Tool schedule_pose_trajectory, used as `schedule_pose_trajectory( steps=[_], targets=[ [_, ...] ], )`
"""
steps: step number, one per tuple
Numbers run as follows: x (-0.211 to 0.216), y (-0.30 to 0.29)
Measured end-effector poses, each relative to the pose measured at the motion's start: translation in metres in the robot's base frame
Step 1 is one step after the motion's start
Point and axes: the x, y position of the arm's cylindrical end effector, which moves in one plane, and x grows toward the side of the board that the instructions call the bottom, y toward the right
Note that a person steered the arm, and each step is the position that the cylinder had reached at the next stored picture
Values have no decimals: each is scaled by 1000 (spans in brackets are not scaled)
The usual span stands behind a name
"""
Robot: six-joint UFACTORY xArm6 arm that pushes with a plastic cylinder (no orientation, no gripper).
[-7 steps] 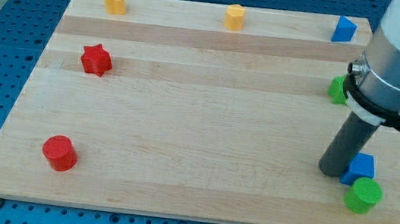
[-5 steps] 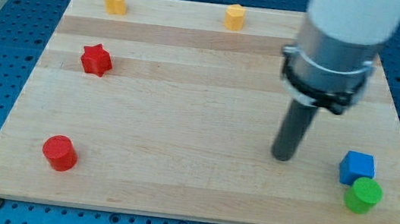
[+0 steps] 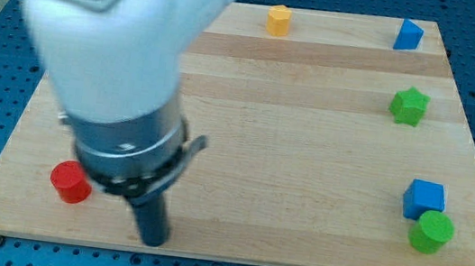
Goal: Move the green circle and blue cube up a bit
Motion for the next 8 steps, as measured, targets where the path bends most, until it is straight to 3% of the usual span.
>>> schedule_pose_trajectory(
  steps=[2,3,5,8],
  targets=[
    [-1,-114],
    [-20,-134],
    [-43,-111],
    [-71,-25]
  ],
)
